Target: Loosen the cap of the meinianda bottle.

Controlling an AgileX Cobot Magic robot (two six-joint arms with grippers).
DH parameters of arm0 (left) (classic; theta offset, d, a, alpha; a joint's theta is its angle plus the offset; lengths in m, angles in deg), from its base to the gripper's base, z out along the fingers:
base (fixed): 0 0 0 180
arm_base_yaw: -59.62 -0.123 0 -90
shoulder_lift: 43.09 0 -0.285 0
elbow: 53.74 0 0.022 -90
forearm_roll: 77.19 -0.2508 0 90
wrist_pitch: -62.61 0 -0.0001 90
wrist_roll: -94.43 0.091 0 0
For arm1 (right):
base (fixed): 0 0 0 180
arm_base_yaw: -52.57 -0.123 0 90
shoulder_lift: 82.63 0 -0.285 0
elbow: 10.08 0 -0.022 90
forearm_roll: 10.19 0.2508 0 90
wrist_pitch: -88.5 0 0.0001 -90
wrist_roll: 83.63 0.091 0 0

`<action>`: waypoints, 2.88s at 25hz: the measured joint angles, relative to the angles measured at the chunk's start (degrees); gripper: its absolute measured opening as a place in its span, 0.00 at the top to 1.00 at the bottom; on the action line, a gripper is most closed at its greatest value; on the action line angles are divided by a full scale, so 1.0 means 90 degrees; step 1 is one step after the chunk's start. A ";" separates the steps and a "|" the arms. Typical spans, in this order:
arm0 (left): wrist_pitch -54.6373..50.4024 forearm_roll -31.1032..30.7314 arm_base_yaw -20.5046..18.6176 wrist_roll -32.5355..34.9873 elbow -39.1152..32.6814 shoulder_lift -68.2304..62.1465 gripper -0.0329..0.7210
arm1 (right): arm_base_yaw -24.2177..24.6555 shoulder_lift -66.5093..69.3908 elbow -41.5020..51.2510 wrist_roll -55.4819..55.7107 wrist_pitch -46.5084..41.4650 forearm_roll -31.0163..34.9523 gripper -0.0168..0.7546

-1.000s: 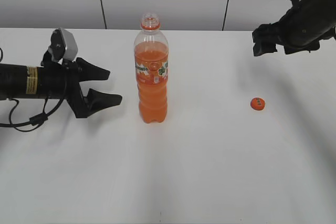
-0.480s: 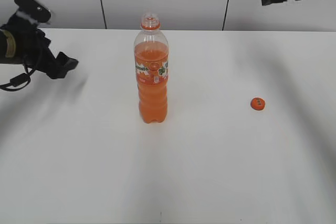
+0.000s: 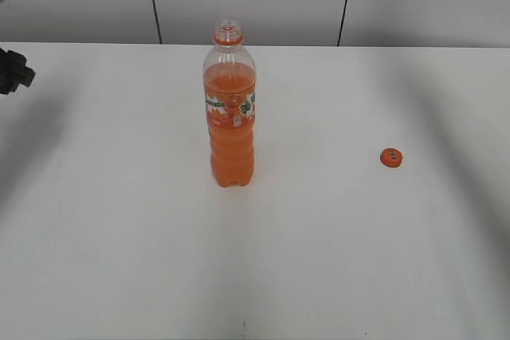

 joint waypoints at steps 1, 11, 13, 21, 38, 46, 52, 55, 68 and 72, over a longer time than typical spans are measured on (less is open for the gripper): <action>-0.0229 0.0388 0.0000 0.0404 0.0113 0.0091 0.22 | 0.0006 0.0000 -0.0078 0.0043 -0.0285 0.0003 0.22; -0.3514 0.3330 -0.0317 0.2726 0.2325 0.0210 0.22 | 0.0107 -0.0006 -0.1252 -0.0550 -0.2120 0.0946 0.22; -0.3989 0.3407 -0.0386 0.2749 0.2548 0.0210 0.22 | 0.0183 -0.0074 -0.1403 -0.0679 -0.2129 0.1366 0.22; -0.4508 0.3824 -0.0563 0.2769 0.2627 0.0482 0.22 | 0.0467 -0.0523 -0.1426 -0.0838 -0.2156 0.1714 0.22; -0.4420 0.4153 -0.0563 0.2769 -0.0468 0.4021 0.22 | 0.0539 -0.3681 0.1807 -0.0846 -0.2156 0.1773 0.22; -0.4369 0.4356 -0.0563 0.2769 -0.1994 0.5615 0.22 | 0.0539 -0.5725 0.4231 -0.0846 -0.1733 0.1773 0.22; -0.4350 0.4820 -0.0563 0.2769 -0.2982 0.7141 0.22 | 0.0539 -0.7004 0.5699 -0.0846 -0.1531 0.1773 0.22; -0.4337 0.4889 -0.0563 0.2769 -0.3357 0.7794 0.22 | 0.0539 -0.7419 0.6250 -0.0846 -0.1539 0.1773 0.22; -0.3660 0.5006 -0.0563 0.2757 -0.4001 0.9813 0.24 | 0.0539 -0.9114 0.7507 -0.0846 -0.1584 0.1773 0.22; -0.3603 0.5013 -0.0563 0.2753 -0.4034 1.0291 0.24 | 0.0539 -0.9684 0.7826 -0.0833 -0.1478 0.1773 0.22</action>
